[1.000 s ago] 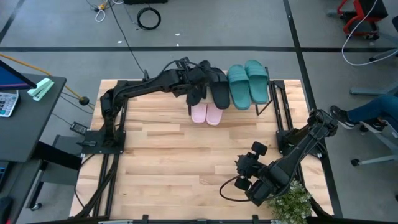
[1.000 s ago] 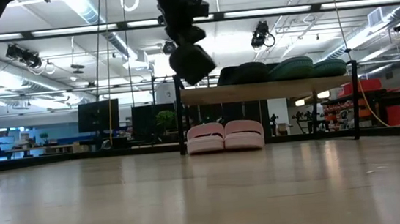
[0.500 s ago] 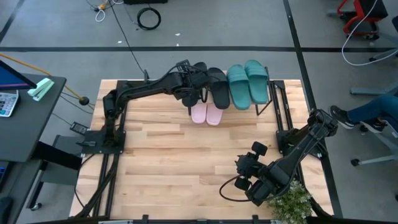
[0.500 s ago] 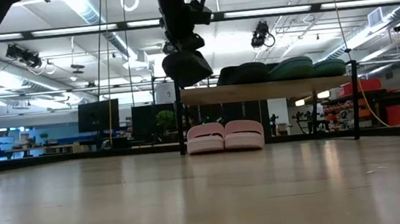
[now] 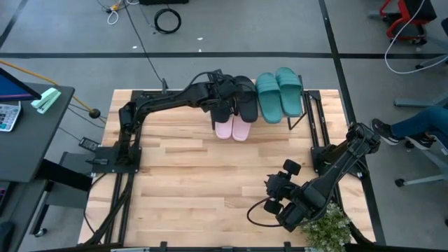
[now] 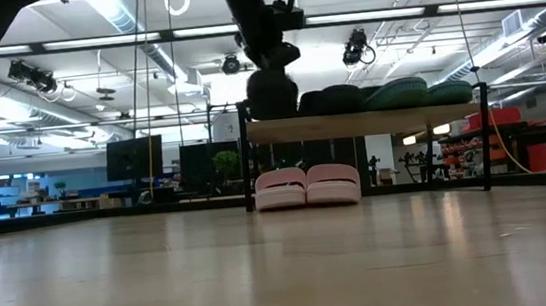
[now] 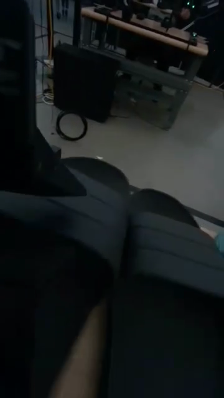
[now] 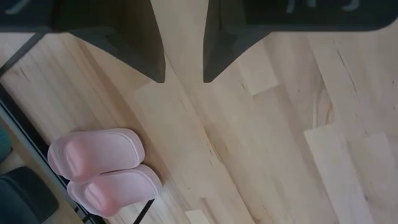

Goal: Pick and place slides into the shelf
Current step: Put the black slides on the shelf

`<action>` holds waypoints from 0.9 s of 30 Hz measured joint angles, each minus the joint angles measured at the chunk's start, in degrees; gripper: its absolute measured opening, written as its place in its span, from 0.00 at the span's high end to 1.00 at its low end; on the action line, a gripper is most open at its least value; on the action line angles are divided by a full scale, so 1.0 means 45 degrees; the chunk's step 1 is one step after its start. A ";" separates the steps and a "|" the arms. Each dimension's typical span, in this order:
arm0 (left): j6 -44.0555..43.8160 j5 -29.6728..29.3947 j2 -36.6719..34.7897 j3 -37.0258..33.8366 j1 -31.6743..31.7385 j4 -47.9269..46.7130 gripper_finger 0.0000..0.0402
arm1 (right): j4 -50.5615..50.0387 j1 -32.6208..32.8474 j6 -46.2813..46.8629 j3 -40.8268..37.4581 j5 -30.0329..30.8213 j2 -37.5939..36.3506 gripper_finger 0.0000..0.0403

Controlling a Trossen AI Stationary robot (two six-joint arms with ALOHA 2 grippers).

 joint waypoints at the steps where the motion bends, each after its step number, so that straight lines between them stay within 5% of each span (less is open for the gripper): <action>1: 0.0000 0.0000 -0.0005 0.0037 -0.0050 -0.0005 0.67 | 0.0000 0.0000 -0.0001 0.0000 0.0000 0.0000 0.72; 10: 0.0357 -0.0068 -0.0043 0.1065 -0.0800 -0.0086 0.54 | 0.0000 0.0000 -0.0008 0.0000 0.0000 0.0000 0.72; 18: 0.0158 -0.0151 -0.0039 0.1709 -0.1123 -0.2284 0.52 | 0.0000 0.0086 0.0335 0.0000 -0.0003 0.0000 0.72; 27: -0.3567 0.0397 -0.0043 0.2093 -0.2068 -0.6268 0.62 | 0.0005 0.0518 0.0603 0.0000 -0.0376 0.0005 0.72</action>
